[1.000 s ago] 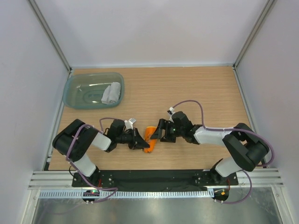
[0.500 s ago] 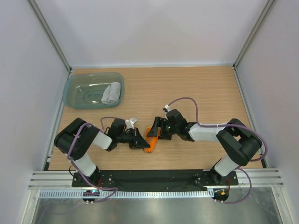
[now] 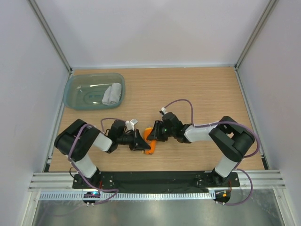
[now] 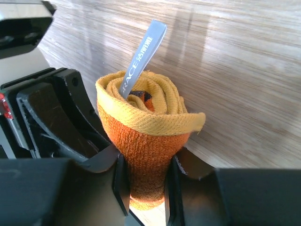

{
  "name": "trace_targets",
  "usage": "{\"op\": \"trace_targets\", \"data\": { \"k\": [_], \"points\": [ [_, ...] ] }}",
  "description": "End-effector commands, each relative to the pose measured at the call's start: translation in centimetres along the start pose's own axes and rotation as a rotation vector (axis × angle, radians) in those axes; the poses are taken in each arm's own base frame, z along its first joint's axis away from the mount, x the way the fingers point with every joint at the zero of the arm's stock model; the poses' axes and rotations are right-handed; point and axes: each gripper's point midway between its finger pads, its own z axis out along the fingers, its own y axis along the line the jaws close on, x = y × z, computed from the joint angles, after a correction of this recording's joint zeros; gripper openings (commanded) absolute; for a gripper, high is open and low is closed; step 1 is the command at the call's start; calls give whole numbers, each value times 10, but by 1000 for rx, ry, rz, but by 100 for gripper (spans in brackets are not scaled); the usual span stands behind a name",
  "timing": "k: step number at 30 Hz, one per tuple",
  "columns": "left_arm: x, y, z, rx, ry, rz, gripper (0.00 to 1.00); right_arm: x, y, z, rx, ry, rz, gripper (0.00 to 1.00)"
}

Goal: Roll the towels
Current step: Roll the towel, then place the rolled towel into the container

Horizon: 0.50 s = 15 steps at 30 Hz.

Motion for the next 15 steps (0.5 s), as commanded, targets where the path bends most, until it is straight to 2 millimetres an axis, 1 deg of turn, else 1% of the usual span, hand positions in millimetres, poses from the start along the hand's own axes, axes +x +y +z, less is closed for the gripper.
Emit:
{"op": "trace_targets", "data": {
  "k": [1, 2, 3, 4, 5, 6, 7, 8, 9, 10, 11, 14, 15],
  "points": [
    [32, 63, -13, -249, 23, -90, 3, 5, 15, 4, -54, -5, -24, 11],
    [31, 57, -15, -238, 16, -78, 12, 2, 21, 0, -65, -17, -39, 8],
    [33, 57, -18, -252, 19, -83, 17, 1, 18, -3, -46, -17, -44, 6],
    [23, 42, -21, -229, -17, -38, 22, -3, 21, -6, -47, -27, -55, 5],
    [27, 41, -26, -255, -9, -51, 32, -9, 29, -14, -64, -44, -74, 4],
    [26, 37, -30, -261, -16, -33, 36, -10, 27, -18, -48, -39, -77, 3],
    [9, 14, -35, -236, -85, 36, 41, -16, 32, -23, -55, -54, -83, 1],
    [14, 16, -42, -280, -72, 13, 43, -19, 35, -27, -55, -58, -89, 1],
    [9, 8, -48, -284, -102, 38, 45, -22, 41, -36, -61, -69, -100, 1],
    [-2, -15, -55, -258, -150, 98, 49, -26, 48, -41, -74, -76, -104, 1],
    [-3, -14, -63, -296, -172, 91, 51, -30, 53, -46, -86, -79, -99, 1],
    [-14, -37, -75, -292, -240, 141, 55, -37, 83, -66, -162, -88, -87, 1],
    [-16, -41, -77, -286, -248, 149, 55, -40, 95, -76, -193, -100, -82, 1]
  ]
}}
